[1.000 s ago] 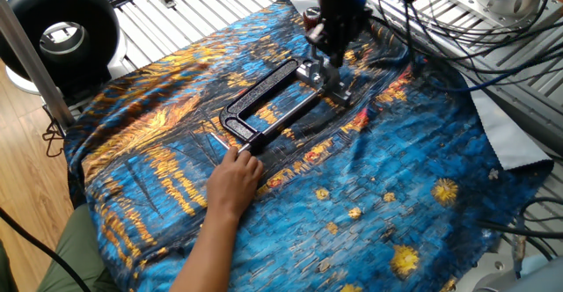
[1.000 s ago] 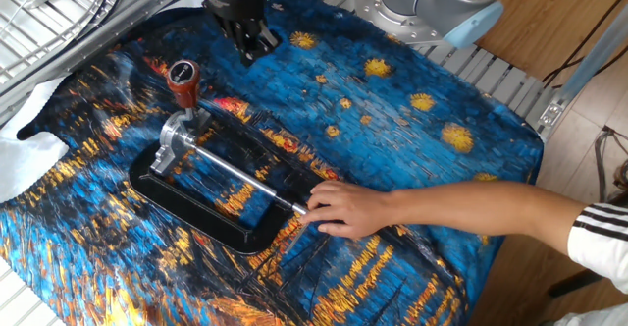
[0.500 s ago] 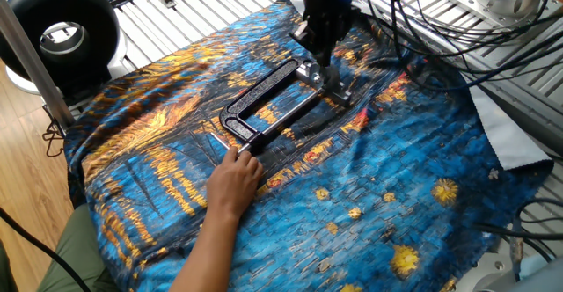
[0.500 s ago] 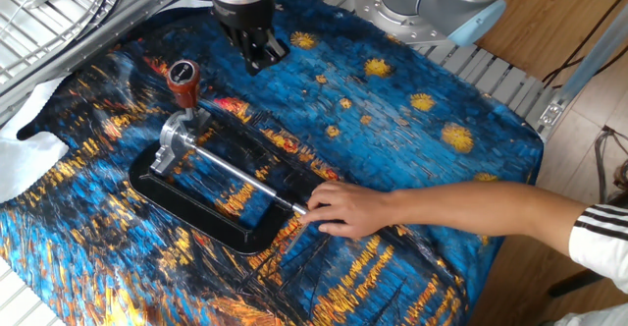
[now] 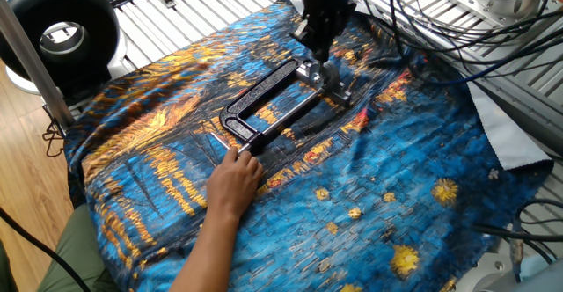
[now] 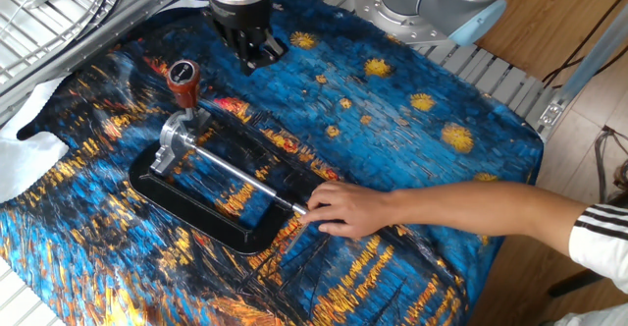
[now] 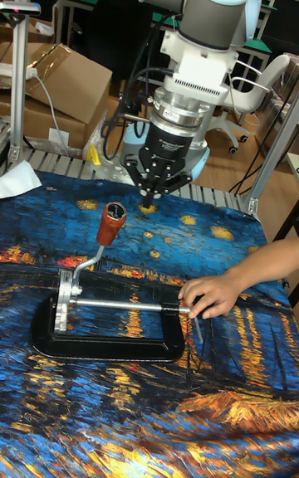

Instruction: Push down the lever

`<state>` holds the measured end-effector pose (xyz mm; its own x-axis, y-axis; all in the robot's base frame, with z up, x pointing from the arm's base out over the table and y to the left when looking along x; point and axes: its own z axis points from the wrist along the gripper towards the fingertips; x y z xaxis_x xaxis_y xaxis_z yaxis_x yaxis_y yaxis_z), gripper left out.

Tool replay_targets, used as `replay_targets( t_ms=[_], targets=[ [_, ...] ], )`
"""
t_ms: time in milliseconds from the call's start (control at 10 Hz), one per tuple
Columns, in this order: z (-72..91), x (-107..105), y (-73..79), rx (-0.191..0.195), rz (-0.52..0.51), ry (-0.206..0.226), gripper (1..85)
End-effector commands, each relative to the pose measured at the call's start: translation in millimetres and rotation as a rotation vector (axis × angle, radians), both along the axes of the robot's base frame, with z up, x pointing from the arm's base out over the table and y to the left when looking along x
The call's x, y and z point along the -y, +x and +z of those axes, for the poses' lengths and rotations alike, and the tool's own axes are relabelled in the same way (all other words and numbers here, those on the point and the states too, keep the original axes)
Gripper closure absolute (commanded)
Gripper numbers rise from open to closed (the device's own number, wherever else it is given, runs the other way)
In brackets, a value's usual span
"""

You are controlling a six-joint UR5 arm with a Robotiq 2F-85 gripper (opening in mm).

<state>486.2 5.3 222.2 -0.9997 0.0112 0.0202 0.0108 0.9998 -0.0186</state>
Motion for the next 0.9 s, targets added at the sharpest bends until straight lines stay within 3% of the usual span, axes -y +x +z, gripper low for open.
replay_targets(
  t_ms=[0, 100, 200, 300, 400, 500, 700, 800],
  targets=[
    [1.7, 4, 12.5, 0.052, -0.162, -0.017, 84.7],
    [2.8, 18, 19.0, 0.084, -0.211, -0.066, 84.7],
    [3.9, 27, 20.5, 0.091, -0.181, -0.101, 84.7],
    [2.7, 19, 15.2, 0.065, -0.123, -0.071, 84.7],
    [6.4, 26, 11.9, 0.045, -0.088, -0.054, 84.7],
    [11.5, 42, 13.3, 0.038, -0.045, -0.065, 84.7],
    [13.6, 61, 20.1, 0.031, 0.022, -0.033, 84.7],
    [13.2, 71, 23.4, 0.031, 0.051, -0.042, 84.7]
  ],
)
